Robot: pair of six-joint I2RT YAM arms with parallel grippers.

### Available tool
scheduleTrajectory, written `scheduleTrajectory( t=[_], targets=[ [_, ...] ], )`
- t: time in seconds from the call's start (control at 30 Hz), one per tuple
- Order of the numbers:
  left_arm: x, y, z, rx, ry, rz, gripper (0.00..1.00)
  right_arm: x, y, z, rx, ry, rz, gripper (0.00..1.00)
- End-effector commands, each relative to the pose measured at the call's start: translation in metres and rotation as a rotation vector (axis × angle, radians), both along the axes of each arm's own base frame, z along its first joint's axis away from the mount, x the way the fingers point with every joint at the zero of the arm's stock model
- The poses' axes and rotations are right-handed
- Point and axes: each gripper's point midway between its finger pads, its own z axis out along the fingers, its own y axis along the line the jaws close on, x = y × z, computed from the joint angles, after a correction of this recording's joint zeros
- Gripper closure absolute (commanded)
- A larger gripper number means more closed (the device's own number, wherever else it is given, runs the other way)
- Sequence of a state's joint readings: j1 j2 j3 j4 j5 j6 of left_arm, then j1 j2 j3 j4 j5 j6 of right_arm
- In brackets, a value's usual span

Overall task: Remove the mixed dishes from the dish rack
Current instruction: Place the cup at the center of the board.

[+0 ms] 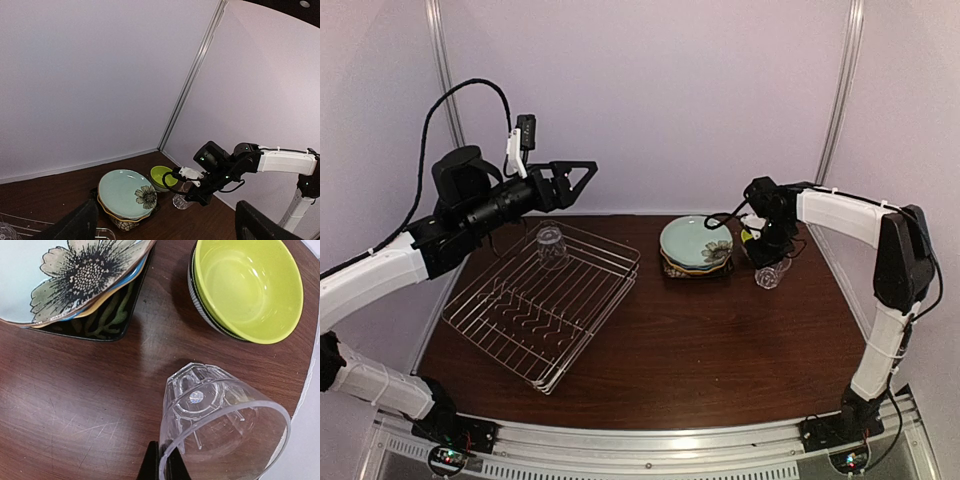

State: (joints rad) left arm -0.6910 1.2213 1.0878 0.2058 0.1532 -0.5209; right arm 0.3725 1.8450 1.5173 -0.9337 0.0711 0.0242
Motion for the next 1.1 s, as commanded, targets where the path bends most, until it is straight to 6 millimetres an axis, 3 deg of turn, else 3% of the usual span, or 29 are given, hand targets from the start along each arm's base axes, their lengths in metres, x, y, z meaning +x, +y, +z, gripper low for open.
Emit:
scheduleTrajectory(
  t=[0.0,0.63,0.93,1.07],
  targets=[
    [0.003,0.002,0.004,0.01,-0.012,0.017,0.03,0.013,-0.009,0.015,-0.053,-0.047,-0.017,1.0],
    [0.005,0.002,0.0,0.016,0.002,0.026,0.02,0.016,-0.004,-0.004,-0.061,0.012,0.021,0.95],
    [0.007,0.005,0.0,0.022,0.006,0.048,0.03,0.017,-0.006,-0.002,-0.066,0.01,0.019,0.84],
    [0.008,0.009,-0.002,0.043,0.006,0.069,0.02,0.016,-0.005,0.004,-0.06,0.002,0.021,0.74]
  ],
)
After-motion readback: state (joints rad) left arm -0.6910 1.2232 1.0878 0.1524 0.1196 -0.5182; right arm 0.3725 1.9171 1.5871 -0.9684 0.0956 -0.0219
